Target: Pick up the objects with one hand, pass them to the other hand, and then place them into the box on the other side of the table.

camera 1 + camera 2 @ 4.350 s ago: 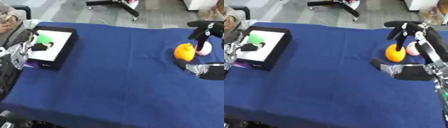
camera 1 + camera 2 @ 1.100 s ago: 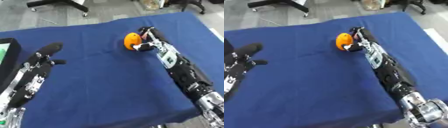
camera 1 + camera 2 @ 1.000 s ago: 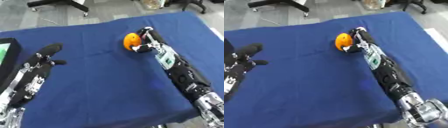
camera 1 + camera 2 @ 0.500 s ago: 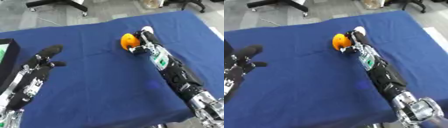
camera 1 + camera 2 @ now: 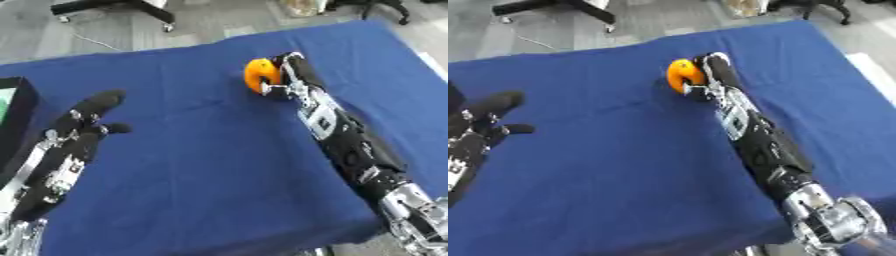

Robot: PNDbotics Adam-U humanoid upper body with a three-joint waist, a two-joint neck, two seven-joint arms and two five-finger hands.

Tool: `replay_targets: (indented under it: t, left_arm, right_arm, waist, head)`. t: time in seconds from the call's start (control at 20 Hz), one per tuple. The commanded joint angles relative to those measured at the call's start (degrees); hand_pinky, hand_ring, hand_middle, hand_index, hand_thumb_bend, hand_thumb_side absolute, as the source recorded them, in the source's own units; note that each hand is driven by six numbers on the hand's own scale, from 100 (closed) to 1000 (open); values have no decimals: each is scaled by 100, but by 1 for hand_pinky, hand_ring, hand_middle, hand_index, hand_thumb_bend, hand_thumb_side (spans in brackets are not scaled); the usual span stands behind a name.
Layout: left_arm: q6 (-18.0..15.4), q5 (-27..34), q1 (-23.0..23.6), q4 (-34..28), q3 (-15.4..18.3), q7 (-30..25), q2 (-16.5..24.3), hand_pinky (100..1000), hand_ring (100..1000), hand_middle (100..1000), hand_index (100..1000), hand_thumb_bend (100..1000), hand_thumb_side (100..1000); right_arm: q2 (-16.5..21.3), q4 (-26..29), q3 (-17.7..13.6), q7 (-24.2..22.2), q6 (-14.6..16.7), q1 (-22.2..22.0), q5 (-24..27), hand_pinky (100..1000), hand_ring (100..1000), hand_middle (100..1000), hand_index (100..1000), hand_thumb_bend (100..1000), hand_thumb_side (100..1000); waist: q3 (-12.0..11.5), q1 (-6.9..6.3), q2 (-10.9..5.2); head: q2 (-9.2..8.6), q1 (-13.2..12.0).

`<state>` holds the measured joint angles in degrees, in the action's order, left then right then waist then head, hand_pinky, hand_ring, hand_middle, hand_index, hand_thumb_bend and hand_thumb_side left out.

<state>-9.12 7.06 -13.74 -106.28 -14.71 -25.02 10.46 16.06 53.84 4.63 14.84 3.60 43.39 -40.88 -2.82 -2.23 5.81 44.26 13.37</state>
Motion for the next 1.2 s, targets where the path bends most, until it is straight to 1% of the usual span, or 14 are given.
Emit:
replay_targets:
  t: [0.05, 0.2, 0.4, 0.55, 0.65, 0.75, 0.9, 1.05, 1.2]
  left_arm:
    - [51, -73, -32, 42, 61, 126, 21, 807, 1000, 909, 906, 100, 663]
    - [114, -113, -50, 170, 113, 266, 69, 806, 1000, 908, 905, 100, 666]
    - [256, -134, -104, 404, 185, 416, 179, 801, 1000, 912, 906, 100, 680]
    - [351, -45, -177, 583, 236, 533, 324, 800, 1000, 920, 906, 100, 684]
    - [418, -27, -239, 684, 247, 602, 432, 801, 1000, 924, 906, 100, 689]
    - [477, -60, -314, 757, 222, 634, 528, 802, 1000, 929, 905, 100, 703]
    - [522, -118, -445, 809, 109, 591, 656, 804, 1000, 936, 905, 100, 724]
    - [534, -137, -604, 830, -63, 477, 730, 803, 1000, 938, 904, 100, 741]
    - [529, -97, -782, 827, -286, 324, 759, 803, 1000, 940, 905, 100, 752]
  right_arm:
    - [145, 799, 177, 112, 71, 46, 157, 505, 244, 381, 324, 100, 100]
    - [184, 1656, 370, 0, 121, -105, 342, 508, 253, 381, 324, 100, 100]
    - [192, 3019, 672, -219, 250, -390, 610, 523, 279, 385, 329, 100, 100]
    - [131, 3945, 926, -472, 338, -597, 811, 531, 292, 388, 332, 100, 100]
    - [51, 4415, 1093, -677, 382, -707, 991, 530, 294, 388, 331, 100, 100]
    - [-42, 4758, 1254, -893, 412, -790, 1205, 524, 290, 383, 330, 100, 100]
    - [-166, 5095, 1481, -1248, 465, -863, 1564, 515, 279, 379, 330, 100, 100]
    - [-264, 5251, 1703, -1586, 506, -863, 1900, 497, 265, 374, 329, 100, 100]
    - [-353, 5292, 1842, -1828, 535, -862, 2200, 489, 262, 370, 328, 100, 100]
  waist:
    - [10, 22, -65]
    - [36, 32, -75]
    - [66, 44, -90]
    - [92, 46, -94]
    - [110, 47, -97]
    - [125, 50, -101]
    - [148, 53, -105]
    - [154, 52, -107]
    - [158, 52, -103]
  head:
    - [-14, -19]
    - [-14, -39]
    - [-14, -37]
    - [-14, -24]
    - [-14, -21]
    - [-14, -23]
    - [-14, -61]
    - [-14, -89]
    - [-14, -97]
